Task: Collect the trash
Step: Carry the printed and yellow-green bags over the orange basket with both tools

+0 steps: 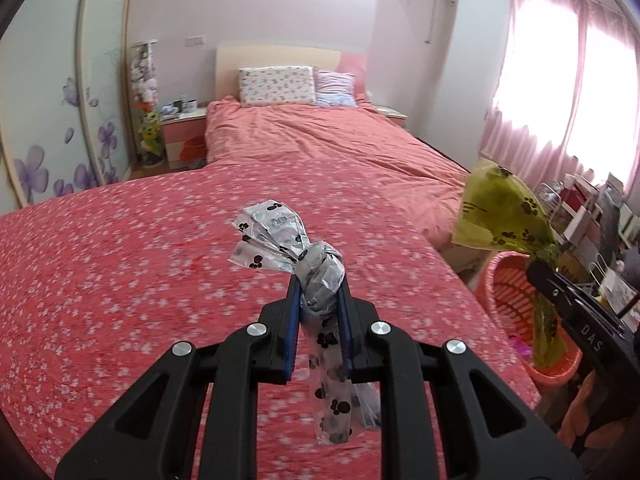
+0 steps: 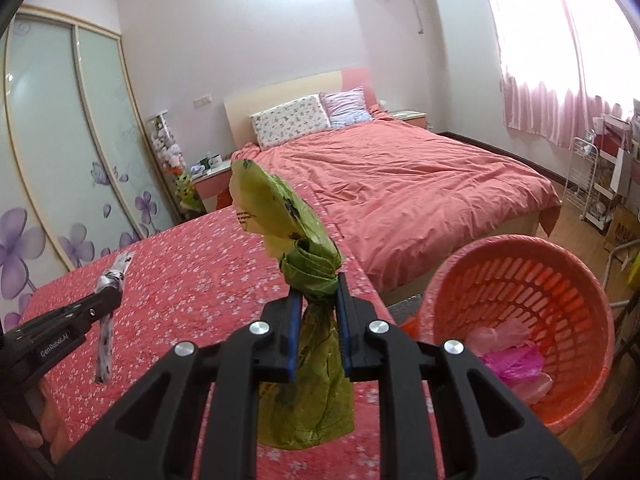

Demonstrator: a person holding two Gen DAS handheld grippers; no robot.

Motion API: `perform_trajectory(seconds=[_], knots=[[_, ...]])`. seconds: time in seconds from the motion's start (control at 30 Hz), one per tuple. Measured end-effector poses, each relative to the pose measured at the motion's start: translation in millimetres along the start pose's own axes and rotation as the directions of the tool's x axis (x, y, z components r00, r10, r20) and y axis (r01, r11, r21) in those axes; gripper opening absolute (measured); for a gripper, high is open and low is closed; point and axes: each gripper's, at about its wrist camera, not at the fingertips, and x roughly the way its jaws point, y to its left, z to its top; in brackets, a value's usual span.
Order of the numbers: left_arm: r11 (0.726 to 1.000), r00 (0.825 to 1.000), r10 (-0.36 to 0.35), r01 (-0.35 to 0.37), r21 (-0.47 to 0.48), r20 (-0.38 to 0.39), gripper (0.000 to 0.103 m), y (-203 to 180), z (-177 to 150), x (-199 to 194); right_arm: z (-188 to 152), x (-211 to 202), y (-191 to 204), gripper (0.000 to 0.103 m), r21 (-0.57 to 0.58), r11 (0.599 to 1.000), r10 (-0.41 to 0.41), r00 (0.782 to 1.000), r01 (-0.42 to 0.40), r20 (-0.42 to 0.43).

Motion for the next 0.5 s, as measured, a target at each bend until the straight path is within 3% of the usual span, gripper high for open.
perform_trajectory(seconds=[0.5], knots=[[0.986, 0.99, -0.139, 0.141, 0.088, -0.027, 0.018, -90, -6, 21, -10, -21, -76, 0.017, 0.101, 0.99, -0.099, 0.995, 0.096, 0.027]])
